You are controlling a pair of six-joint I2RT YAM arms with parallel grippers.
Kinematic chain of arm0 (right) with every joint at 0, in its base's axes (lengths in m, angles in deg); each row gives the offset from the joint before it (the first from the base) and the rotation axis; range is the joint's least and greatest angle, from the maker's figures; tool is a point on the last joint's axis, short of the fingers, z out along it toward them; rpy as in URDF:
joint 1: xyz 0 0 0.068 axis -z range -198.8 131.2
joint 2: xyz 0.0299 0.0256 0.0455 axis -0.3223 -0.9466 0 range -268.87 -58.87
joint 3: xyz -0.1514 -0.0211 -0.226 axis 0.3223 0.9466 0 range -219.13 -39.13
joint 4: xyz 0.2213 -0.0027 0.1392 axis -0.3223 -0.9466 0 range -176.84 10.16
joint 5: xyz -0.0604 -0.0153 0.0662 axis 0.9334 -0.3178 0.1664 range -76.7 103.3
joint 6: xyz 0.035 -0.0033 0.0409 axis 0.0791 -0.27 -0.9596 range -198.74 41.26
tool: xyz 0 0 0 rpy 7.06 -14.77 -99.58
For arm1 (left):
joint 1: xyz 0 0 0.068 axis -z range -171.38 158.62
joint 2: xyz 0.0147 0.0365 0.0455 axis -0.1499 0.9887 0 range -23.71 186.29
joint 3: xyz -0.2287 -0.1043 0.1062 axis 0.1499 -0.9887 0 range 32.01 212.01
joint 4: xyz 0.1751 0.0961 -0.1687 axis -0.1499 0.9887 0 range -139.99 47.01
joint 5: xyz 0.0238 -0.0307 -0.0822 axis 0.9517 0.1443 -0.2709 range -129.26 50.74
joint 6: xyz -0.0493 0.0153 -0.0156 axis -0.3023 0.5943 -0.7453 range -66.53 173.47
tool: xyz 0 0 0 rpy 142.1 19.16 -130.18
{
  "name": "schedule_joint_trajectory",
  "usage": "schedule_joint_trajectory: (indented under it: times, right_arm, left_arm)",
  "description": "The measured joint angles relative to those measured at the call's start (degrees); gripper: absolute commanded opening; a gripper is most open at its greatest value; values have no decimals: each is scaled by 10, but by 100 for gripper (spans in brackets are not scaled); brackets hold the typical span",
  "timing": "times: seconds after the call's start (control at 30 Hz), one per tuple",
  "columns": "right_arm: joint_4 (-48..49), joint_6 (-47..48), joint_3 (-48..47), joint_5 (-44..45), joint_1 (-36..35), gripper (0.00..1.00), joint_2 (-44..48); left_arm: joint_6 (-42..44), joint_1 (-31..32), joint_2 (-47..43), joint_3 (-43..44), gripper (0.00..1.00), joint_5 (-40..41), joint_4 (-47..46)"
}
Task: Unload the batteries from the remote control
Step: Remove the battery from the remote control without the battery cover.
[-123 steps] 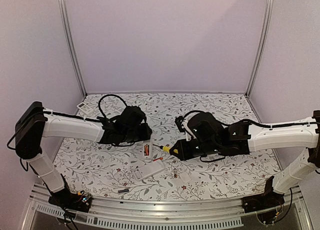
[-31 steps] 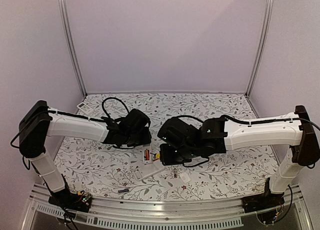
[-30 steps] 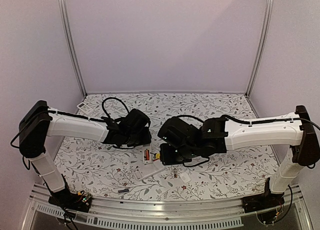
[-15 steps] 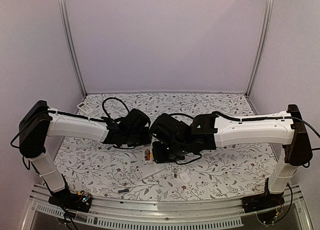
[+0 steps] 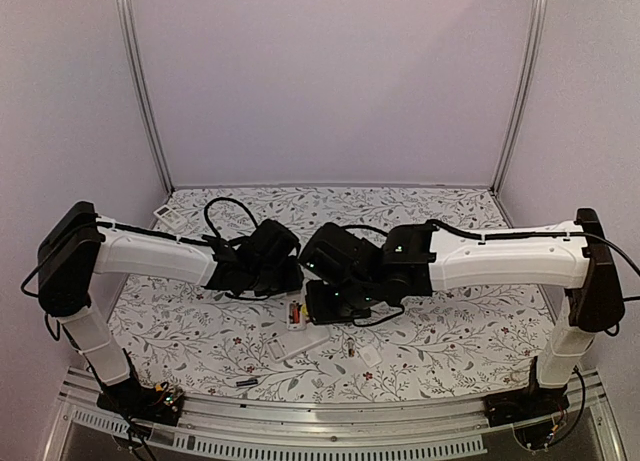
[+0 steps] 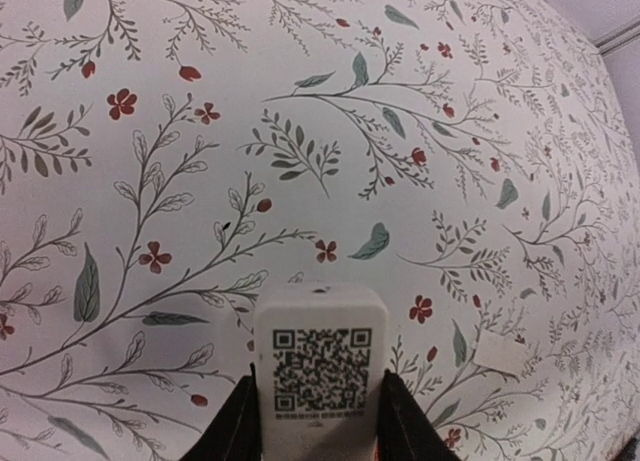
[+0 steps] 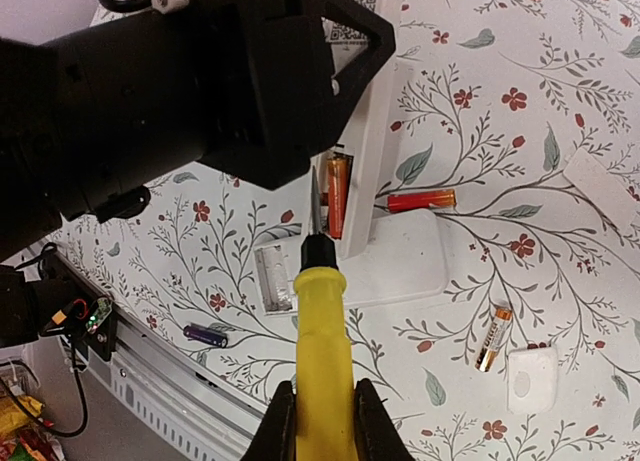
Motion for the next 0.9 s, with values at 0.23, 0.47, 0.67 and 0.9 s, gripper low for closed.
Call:
schedule_joint_trajectory:
  times: [0.23,0.47,0.67,0.9]
  right_arm:
    - [-12,-1,-20,5,1,0,0]
    - [-36,-1,-21,11,1,0,-1]
    - [-51,-3,-31,16,1,0,-17]
    - [-59,-3,-43,15,0,0,-36]
  left_arm:
    - [4,0,0,0,20,-10,0]
    - [5,0,0,0,20,-13,0]
    - [7,0,0,0,20,-13,0]
    - [7,0,0,0,20,-15,-1]
